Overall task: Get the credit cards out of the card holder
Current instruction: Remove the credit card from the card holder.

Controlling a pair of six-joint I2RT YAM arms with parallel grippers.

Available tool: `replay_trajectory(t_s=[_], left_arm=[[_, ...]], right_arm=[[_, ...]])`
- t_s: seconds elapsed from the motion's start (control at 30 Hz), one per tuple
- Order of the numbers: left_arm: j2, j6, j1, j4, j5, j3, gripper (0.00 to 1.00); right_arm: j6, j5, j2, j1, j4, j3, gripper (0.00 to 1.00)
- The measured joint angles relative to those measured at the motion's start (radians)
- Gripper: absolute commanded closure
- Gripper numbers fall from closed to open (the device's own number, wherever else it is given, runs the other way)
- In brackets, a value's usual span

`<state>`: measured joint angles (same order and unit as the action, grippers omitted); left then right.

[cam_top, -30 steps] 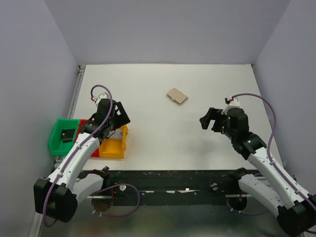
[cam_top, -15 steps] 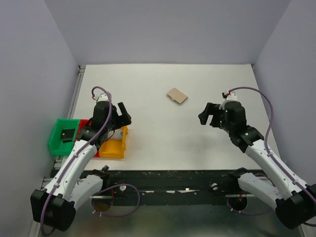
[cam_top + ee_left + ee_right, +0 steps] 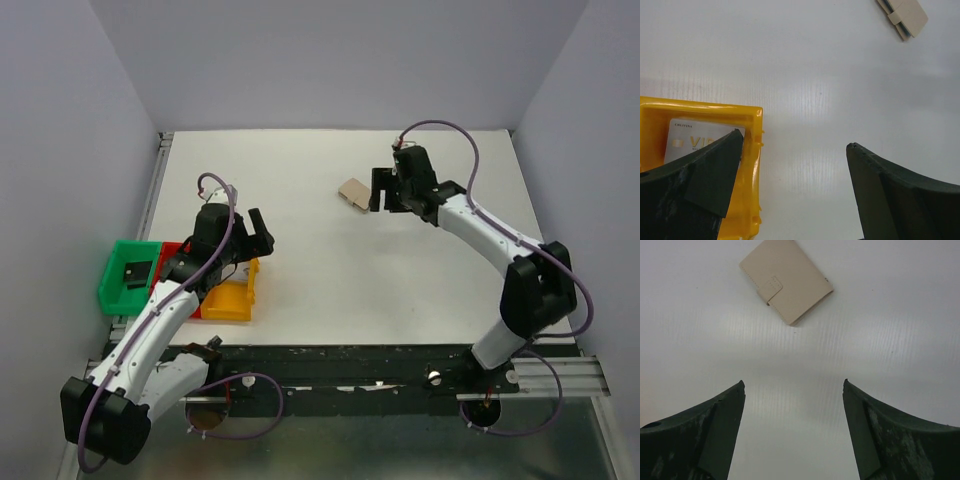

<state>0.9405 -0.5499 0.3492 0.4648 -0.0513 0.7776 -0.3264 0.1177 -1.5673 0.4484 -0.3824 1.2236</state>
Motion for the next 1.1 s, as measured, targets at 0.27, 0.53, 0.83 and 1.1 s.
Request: replay_trajectory(t_s=[0.27, 0.53, 0.83, 1.1], left_arm=[[-0.005, -0.005, 0.0, -0.01, 0.013, -0.006, 0.01], [0.033, -0.012, 0.0, -0.015, 0.027, -0.008, 0.01], [0.062, -0.016, 0.0, -0.03, 0.027, -0.013, 0.01], [0.064, -0.017, 0.0, -0.031, 0.031, -0.017, 0.01]], right_arm=[[0.032, 0.001, -0.29, 0.048, -0.075, 0.264, 0.25], [0.082, 0.034, -0.513, 0.057, -0.204, 0.515, 0.29], [0.172, 0.135, -0.597, 0.069, -0.327, 0.599, 0.28], [0.215, 0.163, -0.641, 0.091, -0.353, 0.64, 0.28]])
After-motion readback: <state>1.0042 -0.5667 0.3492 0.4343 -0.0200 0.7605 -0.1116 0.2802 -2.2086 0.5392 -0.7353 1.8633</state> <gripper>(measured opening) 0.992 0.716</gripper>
